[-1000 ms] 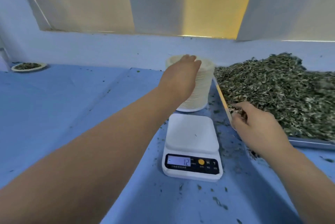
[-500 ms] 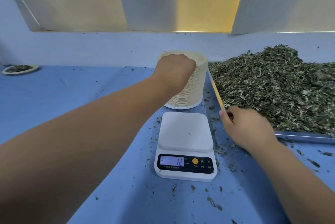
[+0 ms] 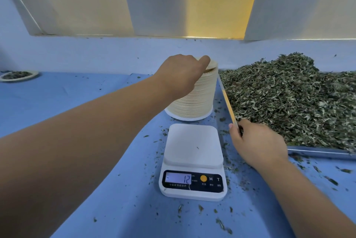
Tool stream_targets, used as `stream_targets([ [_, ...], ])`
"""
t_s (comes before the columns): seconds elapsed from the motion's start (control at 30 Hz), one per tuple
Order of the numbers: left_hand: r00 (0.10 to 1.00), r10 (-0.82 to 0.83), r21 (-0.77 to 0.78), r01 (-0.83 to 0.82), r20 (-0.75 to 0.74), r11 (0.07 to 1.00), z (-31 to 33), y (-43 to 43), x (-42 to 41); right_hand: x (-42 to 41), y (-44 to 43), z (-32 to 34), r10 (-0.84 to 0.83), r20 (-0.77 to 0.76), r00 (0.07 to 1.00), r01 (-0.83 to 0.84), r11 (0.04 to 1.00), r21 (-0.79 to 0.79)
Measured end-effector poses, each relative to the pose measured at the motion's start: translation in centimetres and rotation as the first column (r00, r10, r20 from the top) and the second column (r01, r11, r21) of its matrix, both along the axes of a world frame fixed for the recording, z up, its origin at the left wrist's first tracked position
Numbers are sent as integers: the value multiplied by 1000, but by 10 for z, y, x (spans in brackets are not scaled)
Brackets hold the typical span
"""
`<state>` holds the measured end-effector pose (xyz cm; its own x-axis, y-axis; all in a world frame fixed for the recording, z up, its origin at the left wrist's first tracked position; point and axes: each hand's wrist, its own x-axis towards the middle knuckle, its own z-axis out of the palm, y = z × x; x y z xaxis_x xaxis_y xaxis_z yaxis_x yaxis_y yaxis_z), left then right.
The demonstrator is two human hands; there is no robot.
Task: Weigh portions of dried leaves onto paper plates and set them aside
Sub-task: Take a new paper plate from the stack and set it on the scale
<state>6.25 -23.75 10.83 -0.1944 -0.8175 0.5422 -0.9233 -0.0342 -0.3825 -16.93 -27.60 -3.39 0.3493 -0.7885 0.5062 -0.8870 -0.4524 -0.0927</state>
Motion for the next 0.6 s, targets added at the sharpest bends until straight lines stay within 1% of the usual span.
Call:
stream_targets([
  [0.13, 998, -61, -16, 61, 10, 998, -2, 2, 0, 1, 0, 0, -11, -7, 1000, 11, 1000, -8],
  [0.2, 998, -62, -36, 62, -4, 997, -3, 0, 0, 0, 1, 0, -5, -1, 1000, 5, 1000, -28],
  [0.37, 997, 20, -91, -27, -78, 996, -5, 1, 2, 0, 2, 1, 16, 0, 1000, -16, 1000, -24],
  [0.47, 984, 57, -96, -74, -170, 993, -5, 5, 3, 0, 1, 0, 17, -6, 1000, -17, 999, -32],
  [0.53, 972, 63, -106, -89, -227, 990, -6, 6, 4, 0, 2, 0, 18, -6, 1000, -18, 999, -34],
  [0.6, 970, 53, -97, -78, -239, 992, -8, 7, 5, 0, 2, 0, 16, -10, 1000, -17, 999, -33],
])
